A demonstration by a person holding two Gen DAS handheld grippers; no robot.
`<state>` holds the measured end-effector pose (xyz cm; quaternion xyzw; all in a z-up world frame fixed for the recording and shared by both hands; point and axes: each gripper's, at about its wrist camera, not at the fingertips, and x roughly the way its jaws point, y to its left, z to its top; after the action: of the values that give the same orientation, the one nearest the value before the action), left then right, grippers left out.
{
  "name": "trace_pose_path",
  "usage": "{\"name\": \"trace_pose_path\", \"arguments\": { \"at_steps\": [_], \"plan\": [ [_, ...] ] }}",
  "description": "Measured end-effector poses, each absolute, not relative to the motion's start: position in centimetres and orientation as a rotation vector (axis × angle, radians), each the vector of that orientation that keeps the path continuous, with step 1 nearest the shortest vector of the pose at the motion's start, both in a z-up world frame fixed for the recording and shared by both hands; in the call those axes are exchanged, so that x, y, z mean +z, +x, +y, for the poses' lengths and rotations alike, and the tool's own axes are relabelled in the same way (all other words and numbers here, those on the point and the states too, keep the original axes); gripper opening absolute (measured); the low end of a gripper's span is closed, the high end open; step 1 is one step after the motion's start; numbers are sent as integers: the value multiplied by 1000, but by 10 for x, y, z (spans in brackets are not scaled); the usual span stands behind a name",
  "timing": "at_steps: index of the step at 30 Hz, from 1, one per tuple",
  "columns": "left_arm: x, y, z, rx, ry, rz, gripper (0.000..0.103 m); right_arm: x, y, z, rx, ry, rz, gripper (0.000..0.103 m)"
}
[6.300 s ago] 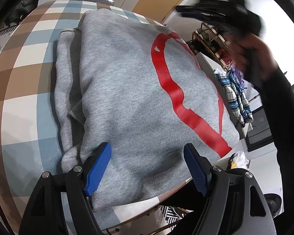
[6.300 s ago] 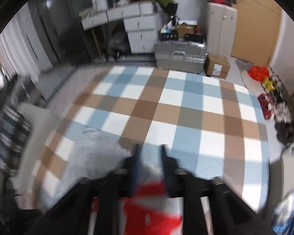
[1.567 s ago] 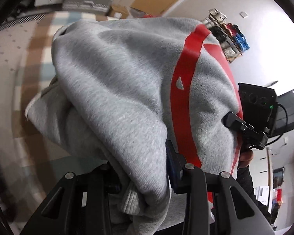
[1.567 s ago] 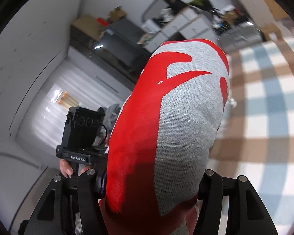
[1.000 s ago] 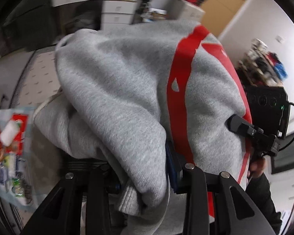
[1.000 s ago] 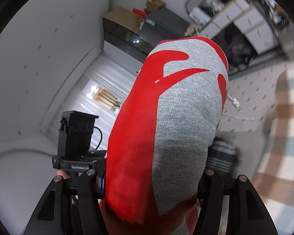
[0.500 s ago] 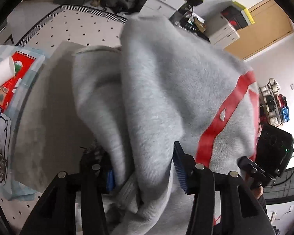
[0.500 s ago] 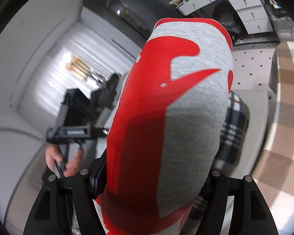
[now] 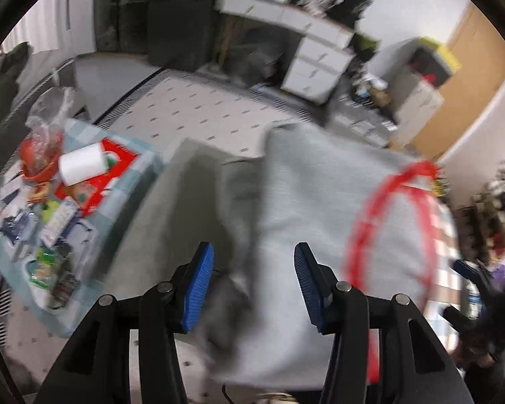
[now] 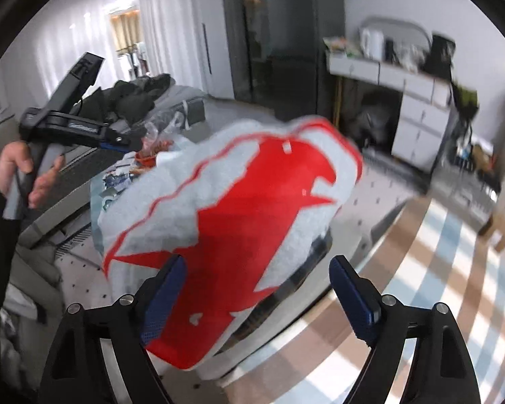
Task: Fold large clothes
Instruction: 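Carry the hoodie with both tools and lower it onto the plaid cloth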
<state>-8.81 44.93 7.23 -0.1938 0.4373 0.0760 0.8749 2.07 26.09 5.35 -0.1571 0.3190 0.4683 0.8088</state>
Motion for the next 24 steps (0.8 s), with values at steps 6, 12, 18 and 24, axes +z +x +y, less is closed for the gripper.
{"name": "trace_pose_path", "arguments": {
  "at_steps": [6,12,18,24],
  "plan": [
    [44,-78,380,123,-164,897,52,81,35,290,986,-272,644,101],
    [-23,-44,413,138,-302,978,54,56,55,356,866,-573,737,100],
    [-45,-49,455,119,-465,941,65,26,79,352,904,-473,907,99],
    [-34,-52,444,127,-425,917,66,27,75,342,899,-427,890,101]
  ]
}}
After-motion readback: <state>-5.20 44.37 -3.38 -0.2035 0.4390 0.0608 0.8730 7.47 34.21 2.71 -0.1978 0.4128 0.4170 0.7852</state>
